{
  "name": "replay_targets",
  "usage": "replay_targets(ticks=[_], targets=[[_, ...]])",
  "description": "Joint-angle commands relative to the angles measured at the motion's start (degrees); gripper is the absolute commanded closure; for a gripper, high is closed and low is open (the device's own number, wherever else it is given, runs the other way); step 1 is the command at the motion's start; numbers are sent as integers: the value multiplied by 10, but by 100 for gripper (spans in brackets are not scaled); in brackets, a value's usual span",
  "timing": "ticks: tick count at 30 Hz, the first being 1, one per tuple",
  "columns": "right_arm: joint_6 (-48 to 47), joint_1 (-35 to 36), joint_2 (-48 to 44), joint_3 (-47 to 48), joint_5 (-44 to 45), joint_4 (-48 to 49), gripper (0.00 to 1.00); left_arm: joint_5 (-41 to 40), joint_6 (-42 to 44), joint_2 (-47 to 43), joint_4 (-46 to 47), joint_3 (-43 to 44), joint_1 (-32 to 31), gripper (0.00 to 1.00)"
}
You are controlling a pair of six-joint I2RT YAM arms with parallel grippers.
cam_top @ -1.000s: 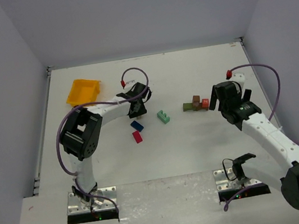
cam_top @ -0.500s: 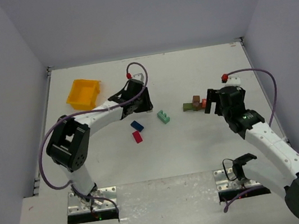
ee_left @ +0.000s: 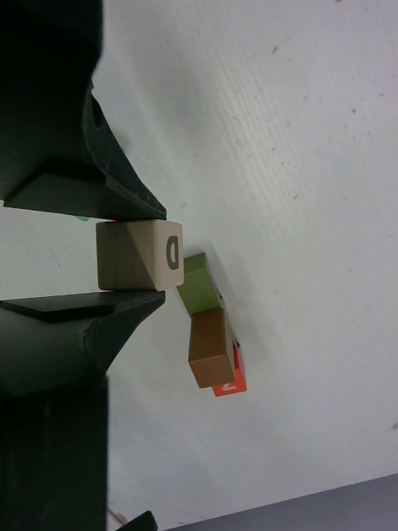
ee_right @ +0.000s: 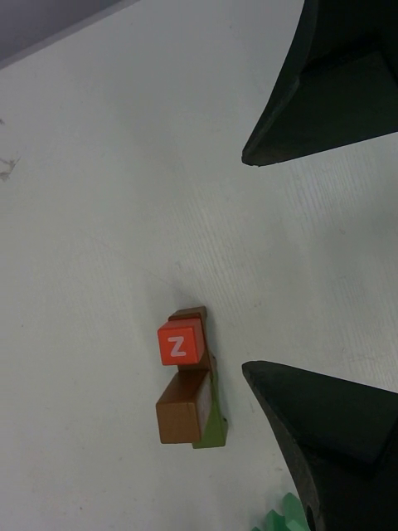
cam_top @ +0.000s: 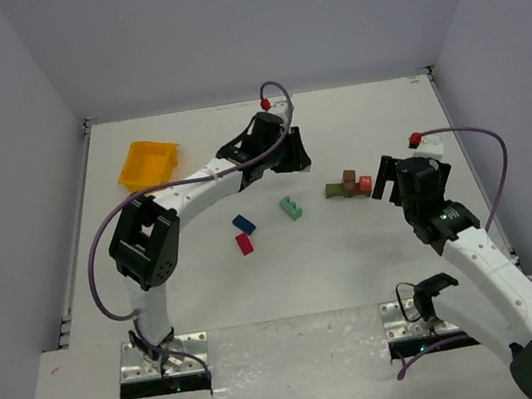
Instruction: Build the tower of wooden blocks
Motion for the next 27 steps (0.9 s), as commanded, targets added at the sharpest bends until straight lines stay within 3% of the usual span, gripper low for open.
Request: replay_targets(ticks=[1,9,27], targets=[[17,2,-9,4,36,1,1,-56,-8,38,-57,75,-35,100],[25,2,-7,6,49,-8,1,-132,-25,100,-114,143,-70,100],[28,2,11,14,53,-15,1,-159,-48,166,-153,218,-96,100]])
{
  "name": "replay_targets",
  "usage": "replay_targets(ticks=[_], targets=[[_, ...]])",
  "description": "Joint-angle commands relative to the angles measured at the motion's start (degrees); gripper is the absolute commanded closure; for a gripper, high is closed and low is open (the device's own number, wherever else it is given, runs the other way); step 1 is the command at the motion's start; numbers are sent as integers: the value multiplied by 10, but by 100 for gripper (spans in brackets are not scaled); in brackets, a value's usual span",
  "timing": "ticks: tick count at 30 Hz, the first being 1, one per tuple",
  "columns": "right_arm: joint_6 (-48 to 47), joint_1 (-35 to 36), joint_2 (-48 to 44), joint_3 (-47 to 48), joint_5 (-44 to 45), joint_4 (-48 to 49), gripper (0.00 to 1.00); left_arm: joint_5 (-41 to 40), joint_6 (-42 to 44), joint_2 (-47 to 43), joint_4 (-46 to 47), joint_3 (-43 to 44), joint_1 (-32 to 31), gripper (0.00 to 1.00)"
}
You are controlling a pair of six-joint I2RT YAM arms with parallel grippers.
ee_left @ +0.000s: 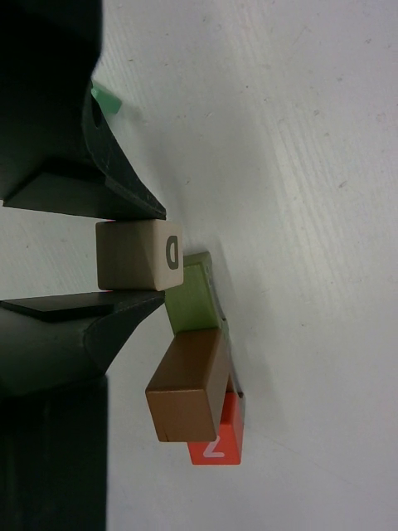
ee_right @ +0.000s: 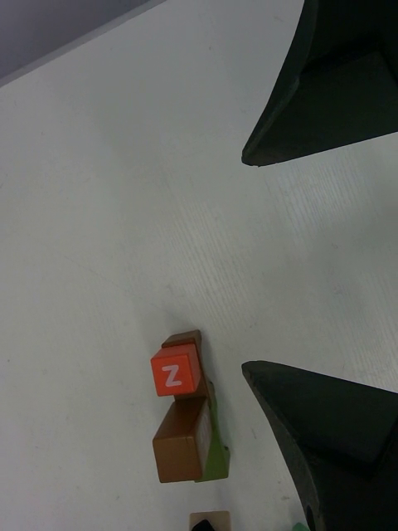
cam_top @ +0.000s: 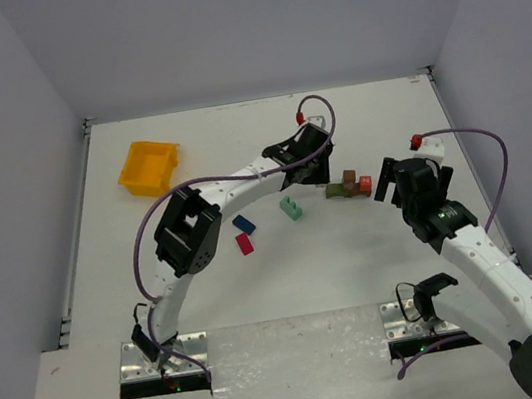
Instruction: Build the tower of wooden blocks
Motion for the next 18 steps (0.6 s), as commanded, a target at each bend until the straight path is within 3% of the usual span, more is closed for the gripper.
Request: replay_targets(ticks=[1,14,18], targets=[[12,2,2,14,21,6,1,-8,-13,10,6,35,-11,100],[13,1,4,16,27,3,1,-21,7,24,-8,62,-17,100],[10,2,4,17,27,1,1,11,124,15,-11,65,-15,100]])
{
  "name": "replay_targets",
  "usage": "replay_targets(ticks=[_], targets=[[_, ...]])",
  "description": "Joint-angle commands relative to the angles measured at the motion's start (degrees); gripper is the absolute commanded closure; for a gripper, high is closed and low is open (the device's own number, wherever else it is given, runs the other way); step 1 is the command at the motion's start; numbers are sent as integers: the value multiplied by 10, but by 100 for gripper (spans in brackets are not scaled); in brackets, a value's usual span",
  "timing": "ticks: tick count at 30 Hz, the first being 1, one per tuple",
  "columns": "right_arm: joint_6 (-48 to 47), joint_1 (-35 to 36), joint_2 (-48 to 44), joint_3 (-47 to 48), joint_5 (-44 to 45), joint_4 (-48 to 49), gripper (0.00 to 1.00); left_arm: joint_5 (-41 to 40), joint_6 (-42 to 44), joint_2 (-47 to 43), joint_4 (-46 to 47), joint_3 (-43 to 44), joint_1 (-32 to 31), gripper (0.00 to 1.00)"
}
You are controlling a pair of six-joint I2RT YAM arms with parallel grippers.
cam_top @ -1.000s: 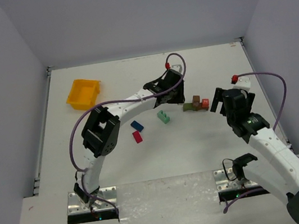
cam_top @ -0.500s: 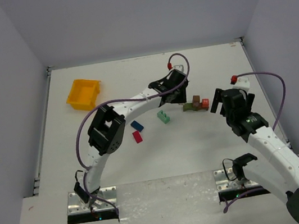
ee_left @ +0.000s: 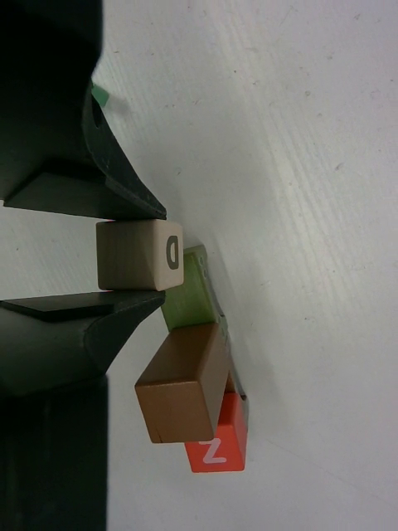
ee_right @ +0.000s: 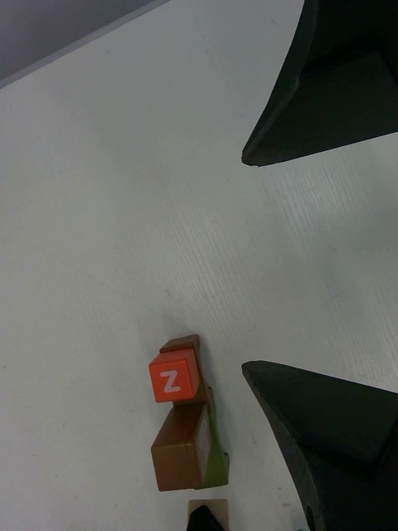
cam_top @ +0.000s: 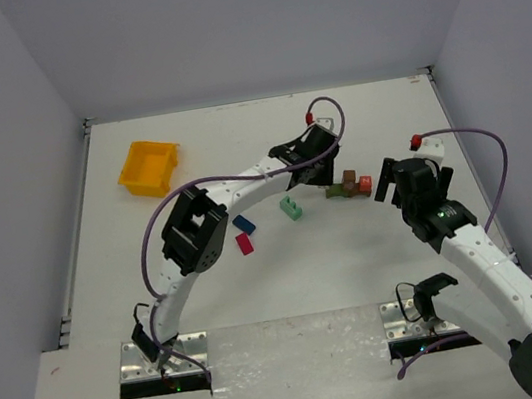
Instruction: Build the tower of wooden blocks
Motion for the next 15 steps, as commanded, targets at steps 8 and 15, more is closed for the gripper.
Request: replay_targets(ticks=[8,15], targets=[[7,1,-6,16,30,2,1,148,386,-132,82,-89,31,100],[5,2,-2,15,47,2,1,360,684,-222,104,-174,52,100]])
